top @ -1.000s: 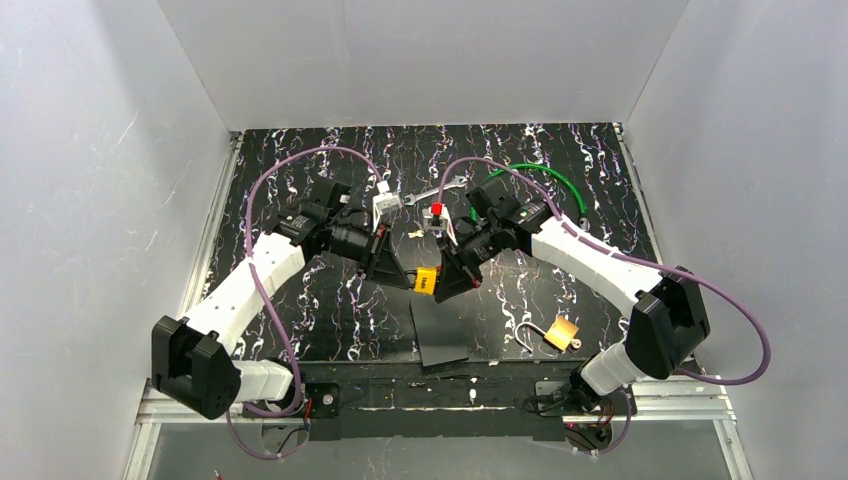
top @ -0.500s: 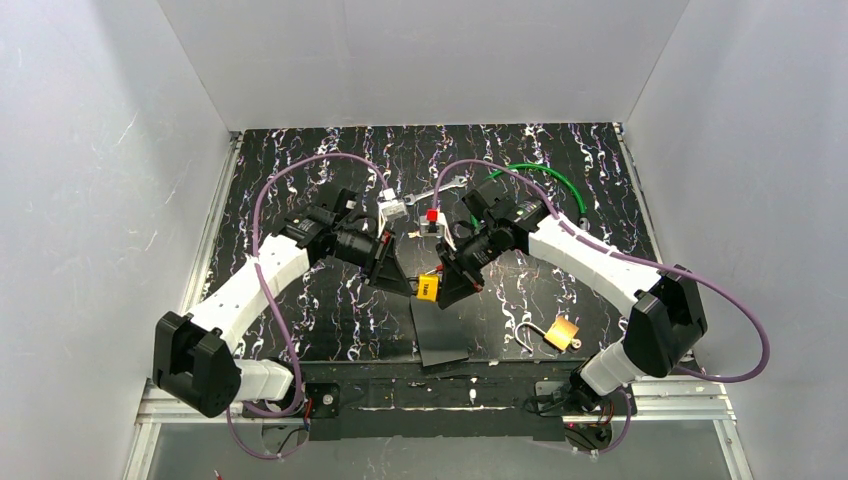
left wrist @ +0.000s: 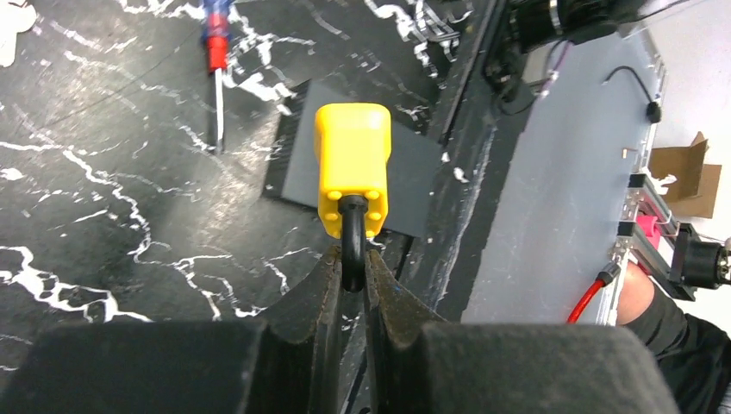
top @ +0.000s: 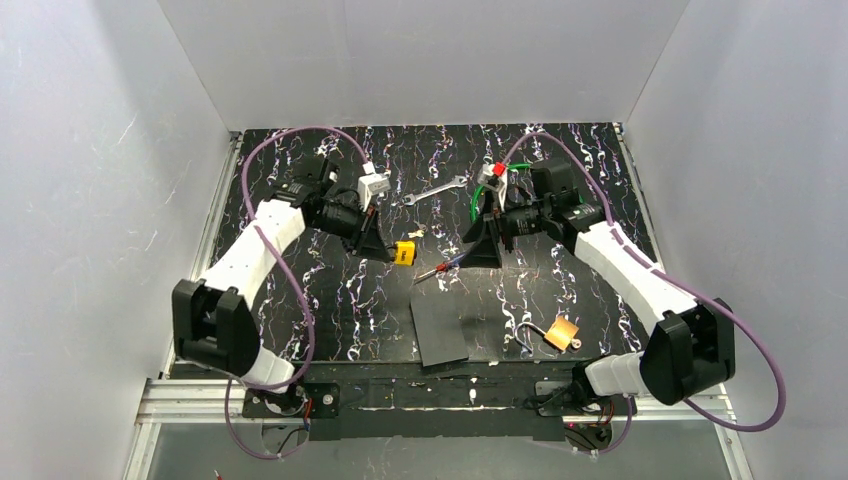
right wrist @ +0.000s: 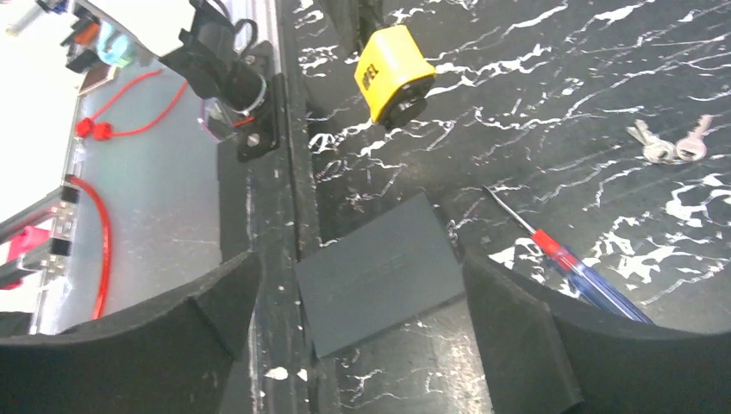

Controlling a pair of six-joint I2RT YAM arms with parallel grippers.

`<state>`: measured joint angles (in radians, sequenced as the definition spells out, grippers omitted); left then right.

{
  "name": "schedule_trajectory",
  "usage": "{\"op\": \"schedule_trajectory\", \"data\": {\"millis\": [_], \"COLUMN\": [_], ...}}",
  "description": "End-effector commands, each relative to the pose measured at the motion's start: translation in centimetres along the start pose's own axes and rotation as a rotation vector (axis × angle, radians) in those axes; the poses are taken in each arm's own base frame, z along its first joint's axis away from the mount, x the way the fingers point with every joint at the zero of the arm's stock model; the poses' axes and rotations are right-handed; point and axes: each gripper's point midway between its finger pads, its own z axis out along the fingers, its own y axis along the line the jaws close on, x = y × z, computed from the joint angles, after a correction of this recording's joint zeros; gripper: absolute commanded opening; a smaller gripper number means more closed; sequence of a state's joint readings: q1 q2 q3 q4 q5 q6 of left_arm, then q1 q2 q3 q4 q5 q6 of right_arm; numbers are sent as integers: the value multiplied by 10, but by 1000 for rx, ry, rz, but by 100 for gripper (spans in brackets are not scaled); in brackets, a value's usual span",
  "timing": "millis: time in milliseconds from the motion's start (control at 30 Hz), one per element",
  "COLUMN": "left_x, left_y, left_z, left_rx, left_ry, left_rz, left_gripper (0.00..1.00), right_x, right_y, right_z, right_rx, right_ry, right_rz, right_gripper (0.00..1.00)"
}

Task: Lock with the key
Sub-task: Place the lock at the center of the board.

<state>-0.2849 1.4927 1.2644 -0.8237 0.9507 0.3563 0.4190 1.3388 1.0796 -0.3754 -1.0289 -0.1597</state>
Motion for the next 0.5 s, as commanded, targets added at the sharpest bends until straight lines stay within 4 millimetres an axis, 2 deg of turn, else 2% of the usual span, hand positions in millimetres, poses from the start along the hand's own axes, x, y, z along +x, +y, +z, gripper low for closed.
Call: {"op": "schedule_trajectory", "data": {"millis": [0, 233, 467], "left_x": [-4, -22, -27], "left_y": [28, 79, 128], "left_z": [0, 19, 31], "left_rx": [-24, 5, -19], "left_ry": [30, 8, 2], "left_rz": [-41, -248, -385], "left_gripper": [0, 0, 0], "right_x": [-12, -2, 3], "right_y": [-4, -12, -14], "right_z": [-6, -8, -6], "right_rx": [44, 76, 74], "right_ry": [-70, -68, -61], "right_rz": [-59, -38, -32], "right_gripper": [98, 98, 98]}}
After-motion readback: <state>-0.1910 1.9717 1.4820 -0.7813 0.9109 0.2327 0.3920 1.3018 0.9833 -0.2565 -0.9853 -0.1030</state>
